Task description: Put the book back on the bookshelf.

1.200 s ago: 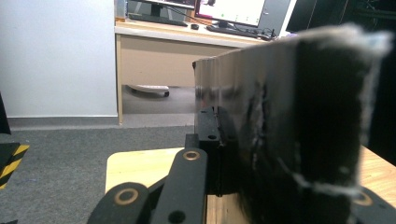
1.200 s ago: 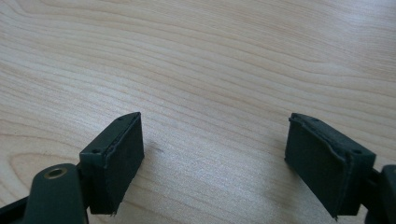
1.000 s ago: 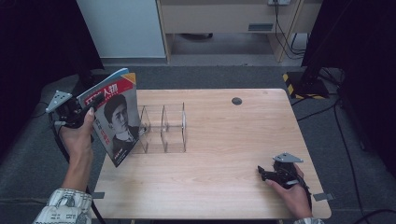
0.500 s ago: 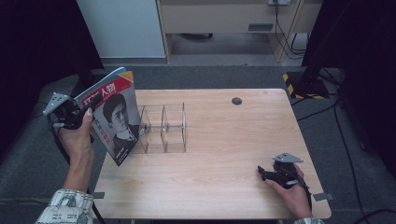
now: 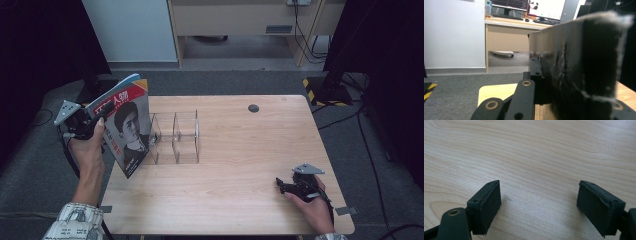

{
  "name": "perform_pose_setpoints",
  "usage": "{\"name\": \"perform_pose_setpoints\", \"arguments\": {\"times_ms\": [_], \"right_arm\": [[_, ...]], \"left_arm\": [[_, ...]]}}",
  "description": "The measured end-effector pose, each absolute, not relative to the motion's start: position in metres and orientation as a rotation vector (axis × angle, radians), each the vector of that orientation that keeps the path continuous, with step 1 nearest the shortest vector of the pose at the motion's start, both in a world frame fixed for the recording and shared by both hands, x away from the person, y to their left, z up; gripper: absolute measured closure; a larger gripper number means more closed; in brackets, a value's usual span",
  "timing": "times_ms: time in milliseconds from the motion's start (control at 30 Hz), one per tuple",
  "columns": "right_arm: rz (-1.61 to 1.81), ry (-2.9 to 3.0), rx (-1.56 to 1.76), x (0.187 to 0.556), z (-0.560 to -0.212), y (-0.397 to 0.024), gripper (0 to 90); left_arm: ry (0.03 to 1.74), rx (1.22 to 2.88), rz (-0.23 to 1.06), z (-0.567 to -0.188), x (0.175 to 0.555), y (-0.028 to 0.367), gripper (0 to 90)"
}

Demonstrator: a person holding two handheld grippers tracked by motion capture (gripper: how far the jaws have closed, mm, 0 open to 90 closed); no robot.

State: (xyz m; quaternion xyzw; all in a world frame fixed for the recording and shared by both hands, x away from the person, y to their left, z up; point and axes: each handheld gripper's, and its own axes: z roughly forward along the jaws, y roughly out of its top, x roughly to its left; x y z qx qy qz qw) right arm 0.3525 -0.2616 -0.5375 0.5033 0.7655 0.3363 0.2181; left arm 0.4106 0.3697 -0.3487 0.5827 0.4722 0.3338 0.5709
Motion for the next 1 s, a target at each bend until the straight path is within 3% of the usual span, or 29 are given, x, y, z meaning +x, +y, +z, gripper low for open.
{"name": "perform_pose_setpoints", "arguments": {"times_ms": [1000], "right_arm": [[0.934,2.121,1.387,0.352,-0.538,-0.261,19.7]], "left_arm": [[1.101,1.262,0.76,-0.377,0.396,0.376,84.9]]}}
